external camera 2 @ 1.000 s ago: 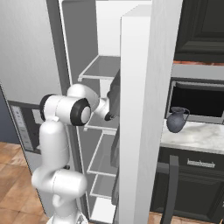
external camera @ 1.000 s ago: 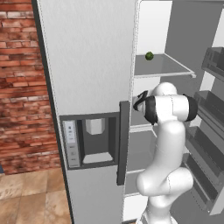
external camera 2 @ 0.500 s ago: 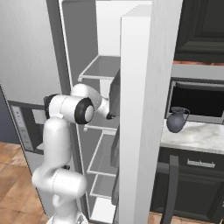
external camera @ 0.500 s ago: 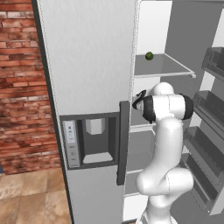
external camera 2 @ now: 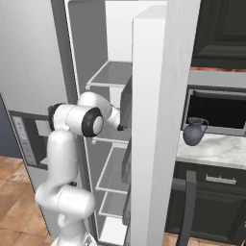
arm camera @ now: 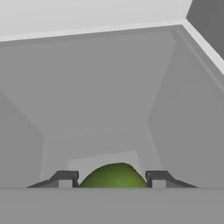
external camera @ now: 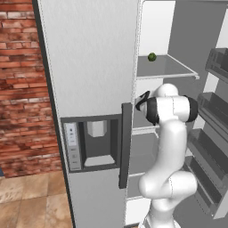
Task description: Move the lime and lime from the second highest shelf to the top shelf to make space. Then, place the pitcher from the counter on the cleared second highest shelf.
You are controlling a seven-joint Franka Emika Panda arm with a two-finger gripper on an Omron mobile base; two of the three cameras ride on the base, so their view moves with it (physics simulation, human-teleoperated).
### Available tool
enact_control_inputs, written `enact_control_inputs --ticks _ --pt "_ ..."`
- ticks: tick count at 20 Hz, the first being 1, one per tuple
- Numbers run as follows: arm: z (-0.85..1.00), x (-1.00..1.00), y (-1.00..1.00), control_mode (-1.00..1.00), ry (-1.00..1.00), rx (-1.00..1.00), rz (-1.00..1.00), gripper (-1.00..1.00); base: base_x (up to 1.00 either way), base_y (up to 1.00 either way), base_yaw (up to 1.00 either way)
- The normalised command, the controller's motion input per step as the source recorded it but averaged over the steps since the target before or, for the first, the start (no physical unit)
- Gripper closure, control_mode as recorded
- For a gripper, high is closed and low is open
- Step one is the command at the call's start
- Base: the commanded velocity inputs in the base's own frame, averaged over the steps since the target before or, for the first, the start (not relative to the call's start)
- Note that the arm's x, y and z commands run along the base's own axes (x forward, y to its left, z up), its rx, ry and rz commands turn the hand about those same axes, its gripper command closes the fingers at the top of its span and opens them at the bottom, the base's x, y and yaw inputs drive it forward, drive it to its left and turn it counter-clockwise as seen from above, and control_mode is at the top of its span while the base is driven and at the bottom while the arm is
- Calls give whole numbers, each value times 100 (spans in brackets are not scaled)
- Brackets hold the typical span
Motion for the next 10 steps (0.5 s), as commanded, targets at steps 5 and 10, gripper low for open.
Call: enact_control_inputs --ticks 5,10 --pt "6 -100 16 -100 0 0 1 100 0 0 0" --pt "47 -100 21 -100 0 -1 7 100 0 0 0"
